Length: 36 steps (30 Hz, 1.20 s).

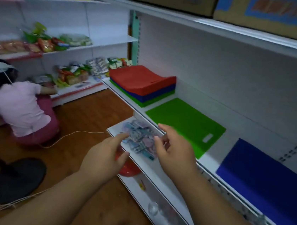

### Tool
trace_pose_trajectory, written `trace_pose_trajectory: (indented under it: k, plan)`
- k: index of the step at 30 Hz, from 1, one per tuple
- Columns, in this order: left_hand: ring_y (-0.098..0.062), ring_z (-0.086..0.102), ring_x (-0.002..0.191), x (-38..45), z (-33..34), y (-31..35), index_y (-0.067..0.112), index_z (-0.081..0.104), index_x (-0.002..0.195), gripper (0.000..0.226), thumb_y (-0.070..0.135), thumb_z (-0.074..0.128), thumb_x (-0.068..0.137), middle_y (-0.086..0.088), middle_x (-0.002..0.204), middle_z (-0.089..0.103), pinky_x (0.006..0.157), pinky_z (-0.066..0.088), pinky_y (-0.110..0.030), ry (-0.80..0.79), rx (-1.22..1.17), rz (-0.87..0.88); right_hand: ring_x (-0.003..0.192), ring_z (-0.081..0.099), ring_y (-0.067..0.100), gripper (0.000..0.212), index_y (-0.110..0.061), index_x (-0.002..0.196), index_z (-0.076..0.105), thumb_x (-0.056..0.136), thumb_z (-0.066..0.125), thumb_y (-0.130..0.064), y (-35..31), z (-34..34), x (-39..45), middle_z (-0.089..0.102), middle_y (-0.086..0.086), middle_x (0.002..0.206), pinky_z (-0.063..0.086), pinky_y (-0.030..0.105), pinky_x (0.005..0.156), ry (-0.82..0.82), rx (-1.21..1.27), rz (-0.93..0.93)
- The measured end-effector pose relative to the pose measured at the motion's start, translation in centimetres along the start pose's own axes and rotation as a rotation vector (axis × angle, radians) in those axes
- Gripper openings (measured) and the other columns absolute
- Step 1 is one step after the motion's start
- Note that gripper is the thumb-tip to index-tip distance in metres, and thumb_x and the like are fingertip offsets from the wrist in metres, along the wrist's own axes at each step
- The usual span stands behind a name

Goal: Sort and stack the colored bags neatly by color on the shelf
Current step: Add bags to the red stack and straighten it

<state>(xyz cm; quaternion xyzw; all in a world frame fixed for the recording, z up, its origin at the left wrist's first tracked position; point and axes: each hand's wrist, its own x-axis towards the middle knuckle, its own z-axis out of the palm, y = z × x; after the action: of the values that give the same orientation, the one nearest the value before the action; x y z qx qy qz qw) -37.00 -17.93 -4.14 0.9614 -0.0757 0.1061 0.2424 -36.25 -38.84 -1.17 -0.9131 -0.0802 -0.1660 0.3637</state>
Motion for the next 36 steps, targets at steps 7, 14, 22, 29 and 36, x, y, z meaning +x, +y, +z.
trace_pose_trajectory:
  k: [7, 14, 22, 29, 36]
  plan:
    - [-0.002, 0.057, 0.071, 6.0, 0.6, -4.9, 0.049, 0.032, 0.141, 0.058, 0.046, 0.061, 0.090, 0.019, 0.080, 0.057, 0.058, 0.051, -0.022, 0.009, -0.088, -0.105, 0.067, 0.057, 0.008, 0.049, -0.034, 0.140, 0.047, 0.092, 0.060, -0.035, 0.1, 4.9, 8.7, 0.056, -0.010, 0.073, 0.051, 0.034, 0.066, -0.076, 0.002, 0.065]
    - [-0.001, 0.057, 0.072, 14.2, -0.9, -10.1, 0.046, 0.035, 0.140, 0.058, 0.042, 0.063, 0.090, 0.019, 0.082, 0.057, 0.059, 0.050, -0.019, 0.017, -0.080, -0.186, 0.068, 0.062, 0.018, 0.080, -0.050, 0.149, 0.011, 0.091, 0.063, -0.036, 1.0, 10.7, 21.5, 0.061, 0.001, 0.070, 0.056, 0.039, 0.070, -0.271, 0.025, 0.220]
    - [-0.003, 0.064, 0.074, 22.2, 1.6, -13.7, 0.057, 0.039, 0.130, 0.053, 0.041, 0.067, 0.088, 0.015, 0.091, 0.063, 0.068, 0.058, -0.034, -0.201, -0.420, -0.253, 0.091, 0.068, 0.019, 0.052, -0.051, 0.133, 0.042, 0.085, 0.062, -0.054, 4.1, 14.6, 26.4, 0.066, -0.004, 0.112, 0.058, 0.043, 0.082, -0.333, 0.044, 0.414]
    - [-0.017, 0.065, 0.067, 29.5, 2.1, -16.6, 0.029, 0.045, 0.138, 0.046, 0.020, 0.061, 0.096, -0.014, 0.102, 0.064, 0.062, 0.056, -0.027, -0.257, -1.102, -0.472, 0.070, 0.057, -0.001, 0.010, -0.031, 0.083, 0.063, 0.088, 0.066, -0.024, 2.0, 14.6, 23.3, 0.063, -0.017, 0.079, 0.040, 0.008, 0.060, 0.108, 0.014, 0.512]
    - [-0.019, 0.068, 0.083, 31.3, 3.1, -19.2, 0.034, 0.071, 0.099, 0.015, 0.022, 0.069, 0.089, 0.007, 0.095, 0.071, 0.084, 0.057, -0.040, -0.188, -0.811, -0.252, 0.093, 0.065, 0.013, 0.045, -0.024, 0.115, 0.072, 0.076, 0.050, -0.026, -1.2, 14.2, 17.8, 0.073, -0.002, 0.108, 0.050, 0.024, 0.083, 0.370, -0.140, 0.612]
